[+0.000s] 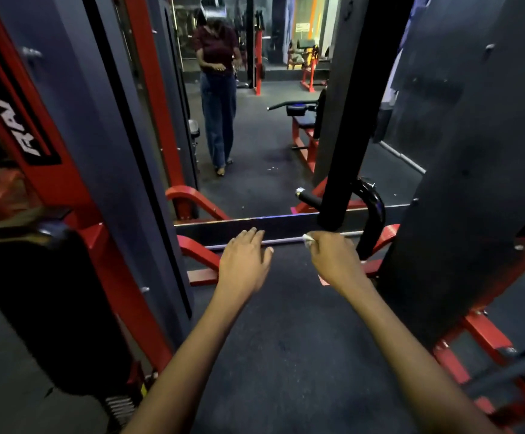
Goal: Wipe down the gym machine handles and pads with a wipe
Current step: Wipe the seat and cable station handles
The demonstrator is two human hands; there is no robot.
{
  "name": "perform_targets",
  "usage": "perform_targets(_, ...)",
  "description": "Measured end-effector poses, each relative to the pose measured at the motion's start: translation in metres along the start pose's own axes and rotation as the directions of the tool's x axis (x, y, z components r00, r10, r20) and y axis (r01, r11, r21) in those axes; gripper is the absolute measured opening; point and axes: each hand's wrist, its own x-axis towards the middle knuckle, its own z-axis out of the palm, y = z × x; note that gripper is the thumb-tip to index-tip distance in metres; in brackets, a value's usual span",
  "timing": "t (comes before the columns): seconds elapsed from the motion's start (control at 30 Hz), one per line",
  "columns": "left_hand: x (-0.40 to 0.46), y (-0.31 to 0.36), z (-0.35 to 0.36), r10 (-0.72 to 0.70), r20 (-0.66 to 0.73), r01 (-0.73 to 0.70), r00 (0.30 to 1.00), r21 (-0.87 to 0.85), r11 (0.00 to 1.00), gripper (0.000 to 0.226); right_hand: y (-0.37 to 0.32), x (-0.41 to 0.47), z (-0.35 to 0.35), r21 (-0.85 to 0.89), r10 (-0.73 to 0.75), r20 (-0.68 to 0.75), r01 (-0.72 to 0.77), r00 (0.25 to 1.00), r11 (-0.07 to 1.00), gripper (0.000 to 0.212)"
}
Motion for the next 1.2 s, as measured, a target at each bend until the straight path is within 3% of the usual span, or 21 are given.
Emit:
perform_targets(0.2,0.067,-0.053,0.015,-0.035,0.022,0.034,0.999,0.018,0.999,0.053,-0.021,0.071,0.042,-0.013,-0.009,0.048,0.01,0.999,1.0,0.027)
perform_targets(0.67,0.248,-0.122,0.052,0.037,0.083,-0.04,0.996,0.029,0.999,0.053,-0.028,0.267,0.102,-0.052,0.083,0.038,-0.081,0.996,0.995,0.029)
perform_targets(0.9,0.366,-0.125,0.087,0.095,0.085,-0.097,0.992,0.024,0.995,0.052,0.005,0.374,0.123,-0.042,0.172,0.019,-0.171,0.985,0.984,0.029)
perform_targets(1.2,0.513,-0.087,0.138,0.31,0.14,-0.306,0.94,-0.053,0.951,0.052,0.07,0.465,0.129,-0.038,0.422,-0.049,-0.424,0.905,0.905,0.027)
